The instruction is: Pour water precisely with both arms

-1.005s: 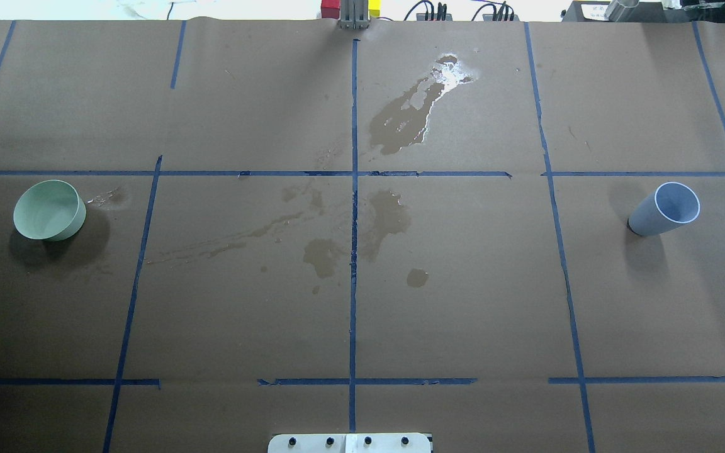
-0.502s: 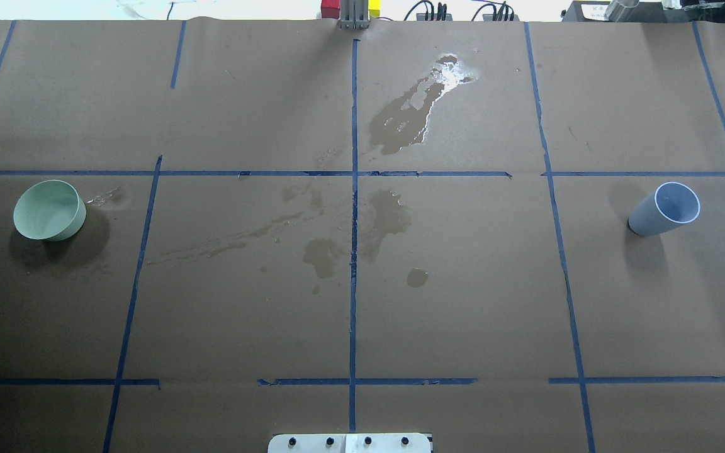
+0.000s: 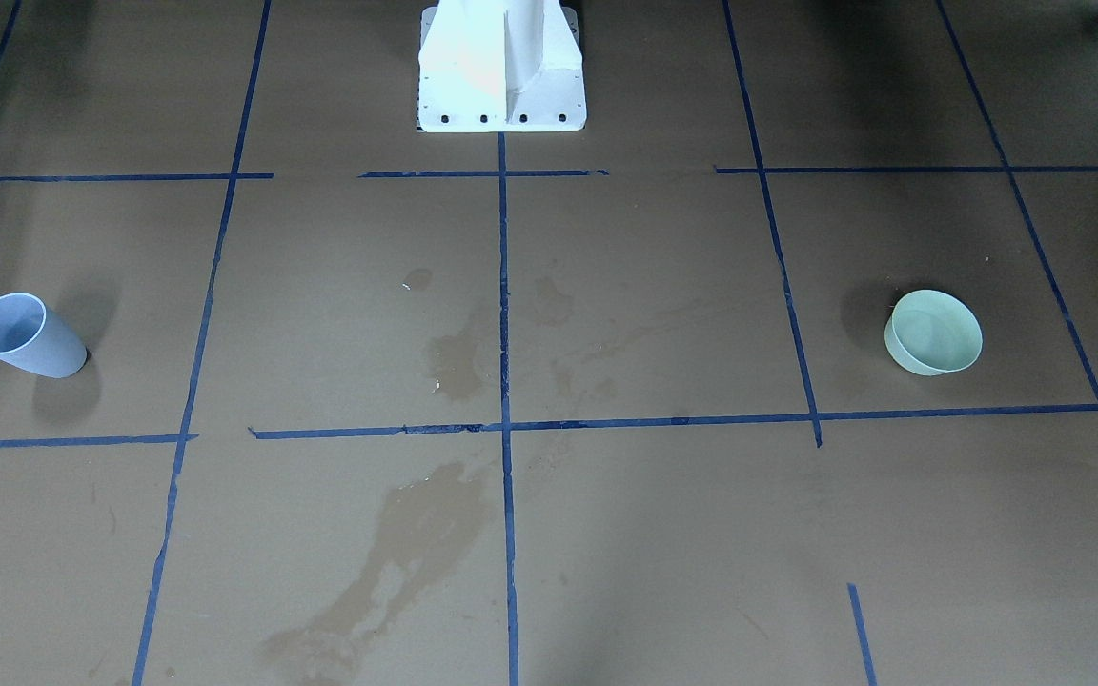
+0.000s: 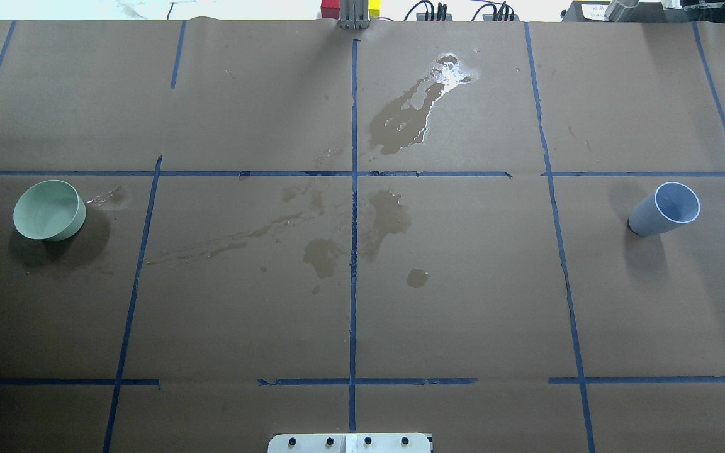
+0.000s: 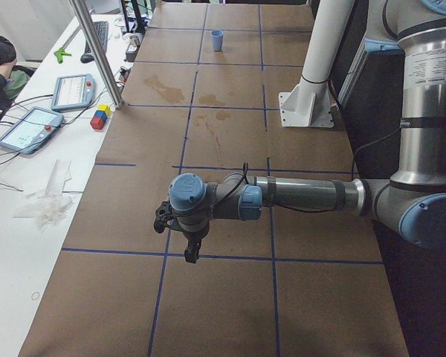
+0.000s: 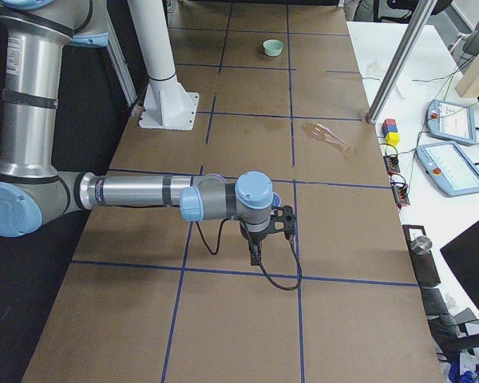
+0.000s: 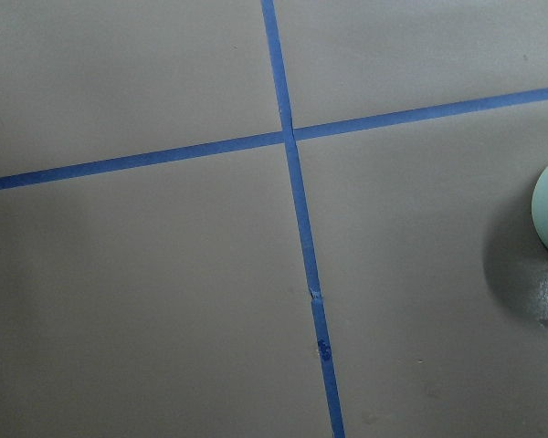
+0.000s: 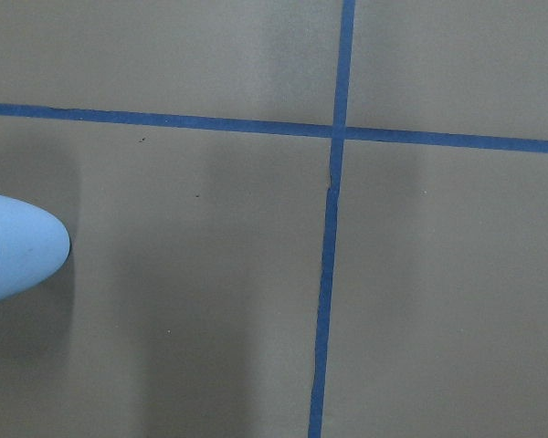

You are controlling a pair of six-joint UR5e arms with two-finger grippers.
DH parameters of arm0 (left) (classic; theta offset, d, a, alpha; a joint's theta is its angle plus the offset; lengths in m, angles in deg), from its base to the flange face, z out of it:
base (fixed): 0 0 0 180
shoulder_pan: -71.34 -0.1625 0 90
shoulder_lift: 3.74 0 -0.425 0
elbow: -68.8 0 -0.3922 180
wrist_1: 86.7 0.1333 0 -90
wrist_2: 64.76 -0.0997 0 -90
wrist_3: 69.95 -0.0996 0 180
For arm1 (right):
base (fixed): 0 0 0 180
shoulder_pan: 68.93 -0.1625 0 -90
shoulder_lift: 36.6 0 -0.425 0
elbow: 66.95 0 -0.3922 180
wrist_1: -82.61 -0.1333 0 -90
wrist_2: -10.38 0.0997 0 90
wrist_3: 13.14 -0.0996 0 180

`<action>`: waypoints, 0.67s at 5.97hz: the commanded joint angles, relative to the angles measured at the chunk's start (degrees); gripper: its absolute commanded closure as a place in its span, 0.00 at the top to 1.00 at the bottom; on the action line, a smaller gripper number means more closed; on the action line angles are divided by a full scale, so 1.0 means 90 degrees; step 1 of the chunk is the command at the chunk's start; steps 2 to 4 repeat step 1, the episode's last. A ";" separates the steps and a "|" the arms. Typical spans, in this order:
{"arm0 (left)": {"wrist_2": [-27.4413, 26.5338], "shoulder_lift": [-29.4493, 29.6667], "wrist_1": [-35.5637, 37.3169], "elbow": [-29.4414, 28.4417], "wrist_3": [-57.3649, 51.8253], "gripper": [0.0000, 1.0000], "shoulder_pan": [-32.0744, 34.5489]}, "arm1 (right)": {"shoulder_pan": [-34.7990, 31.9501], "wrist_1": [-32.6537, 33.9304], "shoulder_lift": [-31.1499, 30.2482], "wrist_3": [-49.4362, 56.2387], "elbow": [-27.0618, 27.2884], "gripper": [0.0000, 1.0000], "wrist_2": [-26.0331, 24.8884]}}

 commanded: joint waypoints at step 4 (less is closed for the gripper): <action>0.0000 -0.0001 0.0000 0.0001 0.0000 1.00 0.0000 | 0.0000 -0.0007 0.0000 0.0001 0.0003 1.00 0.0003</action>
